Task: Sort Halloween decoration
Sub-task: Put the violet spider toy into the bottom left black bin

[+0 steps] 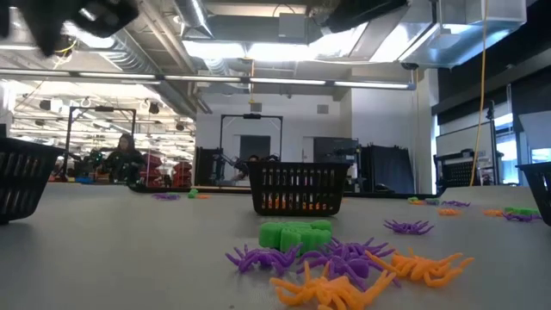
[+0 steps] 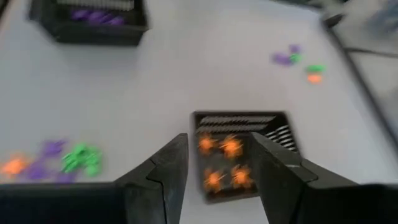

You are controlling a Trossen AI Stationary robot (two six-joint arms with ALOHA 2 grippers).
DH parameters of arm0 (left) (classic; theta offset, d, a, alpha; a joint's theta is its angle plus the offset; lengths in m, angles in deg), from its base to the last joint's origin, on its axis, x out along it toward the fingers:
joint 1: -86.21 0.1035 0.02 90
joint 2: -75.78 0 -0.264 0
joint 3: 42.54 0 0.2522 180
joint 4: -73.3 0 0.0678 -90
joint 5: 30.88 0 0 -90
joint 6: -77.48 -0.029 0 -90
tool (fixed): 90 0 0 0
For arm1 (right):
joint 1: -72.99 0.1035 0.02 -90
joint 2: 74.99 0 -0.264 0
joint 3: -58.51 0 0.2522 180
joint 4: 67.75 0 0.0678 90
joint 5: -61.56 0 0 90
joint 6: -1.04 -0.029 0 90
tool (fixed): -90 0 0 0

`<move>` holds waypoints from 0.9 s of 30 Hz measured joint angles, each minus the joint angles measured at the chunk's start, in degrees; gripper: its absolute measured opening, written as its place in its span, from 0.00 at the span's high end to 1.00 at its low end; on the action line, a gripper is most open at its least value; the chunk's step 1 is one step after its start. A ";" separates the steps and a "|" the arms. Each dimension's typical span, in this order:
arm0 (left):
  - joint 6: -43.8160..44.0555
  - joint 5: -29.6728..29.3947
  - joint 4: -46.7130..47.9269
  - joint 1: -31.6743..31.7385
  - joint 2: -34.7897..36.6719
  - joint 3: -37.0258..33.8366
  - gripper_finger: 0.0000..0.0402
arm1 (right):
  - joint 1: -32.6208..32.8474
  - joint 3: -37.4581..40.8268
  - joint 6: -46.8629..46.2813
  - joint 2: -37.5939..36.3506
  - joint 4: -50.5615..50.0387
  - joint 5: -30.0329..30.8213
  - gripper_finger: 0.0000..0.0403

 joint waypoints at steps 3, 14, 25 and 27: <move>-4.64 -6.28 -5.97 -1.23 0.39 -1.41 0.82 | 0.00 0.00 -1.77 0.00 -1.23 -6.10 0.59; -5.01 -15.59 -39.54 -0.05 19.42 -25.65 0.95 | 0.02 0.03 -12.25 0.00 -9.41 -15.00 0.59; -5.20 -24.27 -63.72 3.98 25.44 -38.35 0.96 | -0.42 5.30 -16.53 6.59 -5.90 -19.36 0.59; -5.32 -24.22 -63.92 4.53 25.44 -38.36 0.96 | -0.48 5.38 -17.25 8.26 -5.80 -20.27 0.59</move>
